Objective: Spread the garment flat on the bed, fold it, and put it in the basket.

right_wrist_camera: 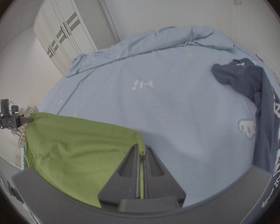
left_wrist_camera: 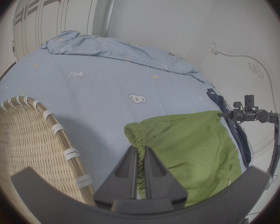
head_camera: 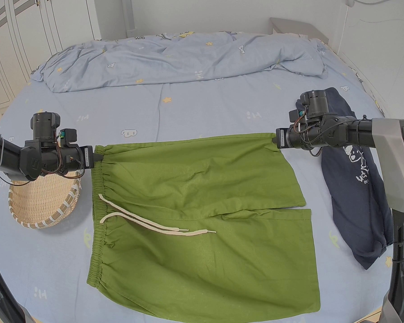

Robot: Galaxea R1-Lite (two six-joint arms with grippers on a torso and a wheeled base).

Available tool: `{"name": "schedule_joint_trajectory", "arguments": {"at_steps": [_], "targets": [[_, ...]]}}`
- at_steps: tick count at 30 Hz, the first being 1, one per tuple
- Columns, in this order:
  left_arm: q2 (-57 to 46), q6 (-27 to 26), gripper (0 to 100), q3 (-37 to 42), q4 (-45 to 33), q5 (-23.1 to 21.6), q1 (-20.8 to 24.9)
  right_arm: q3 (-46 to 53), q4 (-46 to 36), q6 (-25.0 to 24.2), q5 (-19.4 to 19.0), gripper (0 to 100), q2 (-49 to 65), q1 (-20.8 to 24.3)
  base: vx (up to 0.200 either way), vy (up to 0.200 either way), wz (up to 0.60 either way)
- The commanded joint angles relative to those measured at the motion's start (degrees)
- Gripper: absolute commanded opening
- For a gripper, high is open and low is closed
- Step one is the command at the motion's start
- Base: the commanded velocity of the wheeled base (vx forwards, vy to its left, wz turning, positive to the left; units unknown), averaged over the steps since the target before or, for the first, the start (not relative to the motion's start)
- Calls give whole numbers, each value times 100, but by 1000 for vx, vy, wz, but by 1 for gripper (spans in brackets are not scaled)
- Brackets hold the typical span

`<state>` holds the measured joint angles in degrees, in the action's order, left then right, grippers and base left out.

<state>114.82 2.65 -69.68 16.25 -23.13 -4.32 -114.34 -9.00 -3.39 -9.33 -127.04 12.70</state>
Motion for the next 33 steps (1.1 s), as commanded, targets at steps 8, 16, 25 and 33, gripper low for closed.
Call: {"name": "schedule_joint_trajectory", "arguments": {"at_steps": [8,16,25,33], "targets": [[198,34,0,-98,19,10,45,-26,-32,-57,-8,0,-330,-22,0,0,0],[269,26,100,-116,27,1,71,-26,109,-294,1,100,-199,13,0,0,0],[260,26,100,-125,45,1,89,-26,654,-391,-17,100,171,22,0,0,0],[-118,69,100,60,45,1,229,-26,618,-681,-17,100,751,-31,0,0,0]]}}
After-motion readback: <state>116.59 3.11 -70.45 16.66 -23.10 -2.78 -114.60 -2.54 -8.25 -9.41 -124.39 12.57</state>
